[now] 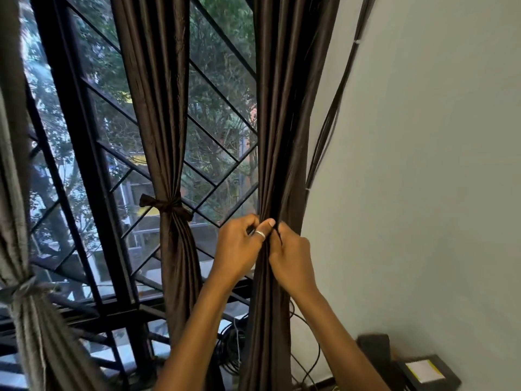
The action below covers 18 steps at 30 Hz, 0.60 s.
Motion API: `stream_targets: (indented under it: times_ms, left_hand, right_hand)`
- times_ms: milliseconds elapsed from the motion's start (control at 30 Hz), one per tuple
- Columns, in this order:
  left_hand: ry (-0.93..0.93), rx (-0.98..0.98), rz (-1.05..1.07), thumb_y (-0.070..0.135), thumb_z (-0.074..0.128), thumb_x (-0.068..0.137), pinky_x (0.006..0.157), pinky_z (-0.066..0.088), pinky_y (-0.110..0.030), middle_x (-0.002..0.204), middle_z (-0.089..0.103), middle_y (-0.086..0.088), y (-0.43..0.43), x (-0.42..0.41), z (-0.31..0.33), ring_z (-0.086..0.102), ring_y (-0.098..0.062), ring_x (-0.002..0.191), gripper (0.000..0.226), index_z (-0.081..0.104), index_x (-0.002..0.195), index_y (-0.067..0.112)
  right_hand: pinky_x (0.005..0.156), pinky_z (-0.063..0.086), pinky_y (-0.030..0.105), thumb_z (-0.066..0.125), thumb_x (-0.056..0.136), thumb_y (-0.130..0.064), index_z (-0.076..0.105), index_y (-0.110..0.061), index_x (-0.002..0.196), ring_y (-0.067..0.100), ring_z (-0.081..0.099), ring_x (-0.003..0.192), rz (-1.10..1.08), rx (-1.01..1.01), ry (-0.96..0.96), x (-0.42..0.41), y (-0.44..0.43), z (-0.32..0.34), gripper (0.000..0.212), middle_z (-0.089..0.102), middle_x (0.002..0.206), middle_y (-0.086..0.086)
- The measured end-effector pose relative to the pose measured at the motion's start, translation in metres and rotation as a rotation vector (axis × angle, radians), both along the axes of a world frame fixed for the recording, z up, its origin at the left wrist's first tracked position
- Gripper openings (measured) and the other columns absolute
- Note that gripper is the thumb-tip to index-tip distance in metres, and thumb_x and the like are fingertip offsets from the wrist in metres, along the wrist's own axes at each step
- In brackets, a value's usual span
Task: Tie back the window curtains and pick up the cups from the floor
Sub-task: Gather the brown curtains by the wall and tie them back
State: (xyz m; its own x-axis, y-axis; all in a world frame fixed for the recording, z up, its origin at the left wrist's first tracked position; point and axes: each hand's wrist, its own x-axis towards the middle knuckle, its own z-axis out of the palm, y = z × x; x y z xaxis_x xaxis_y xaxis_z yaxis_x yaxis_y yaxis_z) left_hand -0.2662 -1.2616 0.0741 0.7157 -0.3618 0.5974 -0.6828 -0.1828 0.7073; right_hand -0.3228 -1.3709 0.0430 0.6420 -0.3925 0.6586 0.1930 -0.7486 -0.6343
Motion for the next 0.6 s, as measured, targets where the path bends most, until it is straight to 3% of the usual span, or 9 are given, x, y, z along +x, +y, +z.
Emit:
stream_targets:
  times_ms: [67,167,267,367,433,500,600]
  left_hand:
    - [0.028,-0.012,-0.021,0.035,0.062,0.096,0.051,0.035,-0.037,0.052,0.039,-0.004,0.004,0.0,0.0,0.039,-0.017,0.048,0.046,0.043,0.059,0.017]
    - [0.055,-0.014,-0.046,0.036,0.062,0.097,0.052,0.042,-0.044,0.054,0.046,-0.012,0.008,0.001,0.0,0.046,-0.029,0.051,0.044,0.048,0.063,0.012]
    - [0.058,0.012,-0.055,0.037,0.06,0.097,0.05,0.038,-0.037,0.053,0.042,-0.005,0.009,0.004,0.002,0.04,-0.014,0.048,0.045,0.047,0.066,0.007]
    - [0.071,0.055,-0.048,0.043,0.057,0.098,0.05,0.039,-0.033,0.053,0.045,-0.003,0.009,0.003,0.005,0.043,-0.012,0.048,0.046,0.049,0.068,0.01]
    - [0.127,0.088,-0.044,0.057,0.058,0.092,0.049,0.043,-0.03,0.051,0.049,-0.002,0.009,-0.001,0.011,0.049,-0.012,0.047,0.047,0.053,0.069,0.016]
    - [0.187,0.135,0.0,0.072,0.061,0.078,0.05,0.041,-0.029,0.051,0.044,0.0,0.006,-0.004,0.02,0.046,-0.013,0.047,0.058,0.048,0.067,0.017]
    - [0.129,0.205,0.144,0.073,0.071,0.069,0.051,0.037,-0.028,0.057,0.041,0.002,0.0,-0.004,0.026,0.043,-0.014,0.052,0.064,0.041,0.07,0.017]
  right_hand:
    - [0.054,0.046,0.042,0.043,0.105,-0.022,0.059,-0.014,0.091,0.021,0.061,0.06,0.035,0.012,0.015,0.001,0.004,-0.001,0.022,0.062,0.069,0.005]
    - [0.051,0.044,0.032,0.044,0.105,-0.021,0.06,-0.015,0.098,0.015,0.059,0.056,0.083,0.038,0.049,0.001,0.007,0.0,0.018,0.061,0.068,0.001]
    - [0.05,0.043,0.023,0.049,0.101,-0.02,0.06,-0.016,0.118,0.011,0.059,0.056,0.119,0.044,0.116,-0.001,0.012,0.001,0.02,0.061,0.067,-0.003]
    - [0.053,0.05,0.026,0.055,0.096,-0.024,0.055,-0.018,0.133,0.009,0.063,0.062,0.142,0.026,0.09,-0.004,0.017,0.001,0.037,0.063,0.07,-0.009]
    - [0.054,0.053,0.03,0.056,0.092,-0.027,0.054,-0.021,0.134,0.009,0.064,0.062,0.15,0.018,0.087,-0.005,0.018,0.001,0.043,0.064,0.069,-0.01]
    - [0.053,0.054,0.034,0.059,0.086,-0.027,0.059,-0.016,0.121,0.011,0.063,0.059,0.142,0.011,0.107,-0.004,0.02,-0.001,0.037,0.064,0.067,-0.007]
    - [0.048,0.044,0.019,0.062,0.081,-0.024,0.06,0.004,0.116,0.008,0.063,0.059,0.127,0.021,0.087,0.0,0.022,-0.008,0.044,0.059,0.062,-0.013]
